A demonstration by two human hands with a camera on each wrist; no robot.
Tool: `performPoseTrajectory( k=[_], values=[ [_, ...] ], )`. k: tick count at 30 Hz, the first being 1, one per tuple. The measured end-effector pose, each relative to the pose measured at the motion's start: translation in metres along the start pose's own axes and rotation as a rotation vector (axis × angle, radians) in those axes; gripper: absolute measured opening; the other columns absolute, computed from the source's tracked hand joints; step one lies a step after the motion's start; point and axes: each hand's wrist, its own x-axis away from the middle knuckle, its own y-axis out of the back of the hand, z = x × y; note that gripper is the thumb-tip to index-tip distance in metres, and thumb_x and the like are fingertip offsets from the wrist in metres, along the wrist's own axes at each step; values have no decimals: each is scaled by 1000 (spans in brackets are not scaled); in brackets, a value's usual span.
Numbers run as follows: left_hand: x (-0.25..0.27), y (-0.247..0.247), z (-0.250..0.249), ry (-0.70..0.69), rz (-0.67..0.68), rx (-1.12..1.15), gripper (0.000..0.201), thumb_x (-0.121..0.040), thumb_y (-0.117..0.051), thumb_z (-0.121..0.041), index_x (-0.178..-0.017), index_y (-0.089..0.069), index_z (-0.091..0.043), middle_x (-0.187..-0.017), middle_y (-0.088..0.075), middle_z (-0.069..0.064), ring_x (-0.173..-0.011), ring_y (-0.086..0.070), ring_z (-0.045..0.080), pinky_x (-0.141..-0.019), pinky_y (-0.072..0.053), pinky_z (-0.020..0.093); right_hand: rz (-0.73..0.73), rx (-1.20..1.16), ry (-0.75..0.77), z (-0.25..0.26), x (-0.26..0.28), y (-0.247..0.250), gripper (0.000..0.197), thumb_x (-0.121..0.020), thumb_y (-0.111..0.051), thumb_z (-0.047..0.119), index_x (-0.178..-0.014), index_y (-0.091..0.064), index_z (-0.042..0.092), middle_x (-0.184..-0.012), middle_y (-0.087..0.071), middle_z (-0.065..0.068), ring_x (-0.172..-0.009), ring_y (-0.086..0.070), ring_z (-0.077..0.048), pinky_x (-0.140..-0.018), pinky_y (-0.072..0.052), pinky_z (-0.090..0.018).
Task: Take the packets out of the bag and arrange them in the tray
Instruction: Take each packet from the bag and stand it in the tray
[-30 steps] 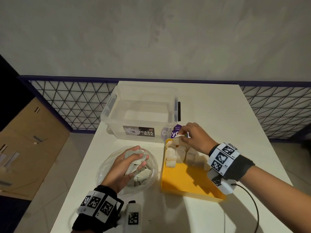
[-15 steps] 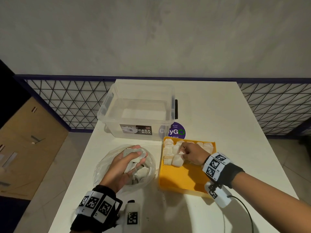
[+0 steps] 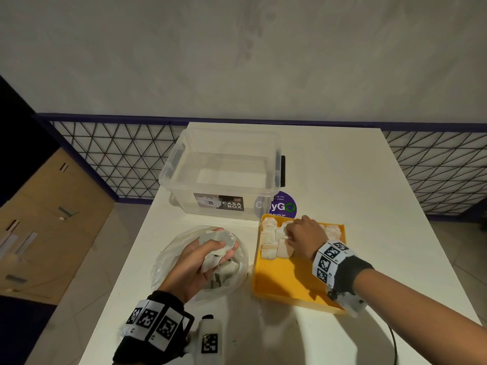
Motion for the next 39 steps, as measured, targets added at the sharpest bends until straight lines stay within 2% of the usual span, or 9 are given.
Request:
performPoseTrajectory(
  k=[3,7,12,16,20,23,30,34,39],
  values=[
    [-1,-1,1,-5,-10,-64,29,-90,-57,-5,-117,-61,2,-106,-71,17,-105,-68,22,-77,-57,25,-7,40,7,2,0,0,28,-94,-46,31,-116,-51,13,-121,-56,-8,-111,-46,-23,-93,-38,-32],
    [-3,-2,2,-24,-13,-84,28,-90,-58,-6,-116,-61,3,-82,-74,9,-102,-69,21,-72,-57,22,-84,-69,-13,6,4,10,39,-90,-52,33,-124,-41,15,-126,-52,-5,-113,-45,-22,-94,-37,-30],
    [-8,1,2,-3,-59,-149,25,-88,-62,-11,-112,-66,-4,-97,-74,11,-93,-69,18,-68,-55,21,-267,-401,157,35,16,45,28,-92,-52,27,-119,-49,20,-109,-53,4,-104,-45,-16,-83,-35,-24],
    [-8,-2,1,-12,-24,-216,18,-88,-63,-9,-105,-66,-6,-82,-68,9,-69,-59,16,-58,-51,21,-131,-677,320,75,16,65,29,-92,-53,30,-119,-55,22,-105,-56,1,-97,-43,-8,-83,-35,-22],
    [-8,-3,1,-31,-8,-269,15,-87,-59,0,-99,-65,-7,-72,-62,8,-53,-51,13,-50,-45,21,-70,-749,409,100,8,65,25,-90,-58,21,-114,-62,13,-97,-56,1,-90,-45,-7,-80,-34,-20],
    [-7,2,1,-38,4,-294,14,-87,-62,-4,-98,-67,-10,-76,-65,8,-57,-53,13,-54,-46,21,-48,-849,351,103,6,63,20,-87,-62,16,-106,-65,11,-88,-56,1,-80,-49,-11,-72,-38,-22],
    [-4,15,1,-35,21,-139,34,-79,-67,-23,-110,-64,-7,-84,-63,8,-71,-54,16,-61,-42,26,2,-1129,229,99,8,60,20,-86,-62,9,-106,-63,6,-72,-48,7,-65,-44,-2,-62,-39,-6],
    [-2,20,-1,-43,-12,-121,27,-78,-68,-24,-102,-67,-14,-85,-65,6,-77,-55,16,-66,-47,23,66,-1192,195,99,10,59,23,-87,-61,10,-109,-61,3,-71,-52,5,-65,-50,-4,-65,-43,-11],
    [-2,28,-2,-51,-10,-63,48,-76,-75,-29,-119,-62,-12,-102,-65,7,-91,-54,18,-81,-45,28,142,-1307,151,98,12,59,14,-87,-59,2,-101,-58,5,-72,-58,-2,-58,-57,-1,-62,-47,-17]
  ],
)
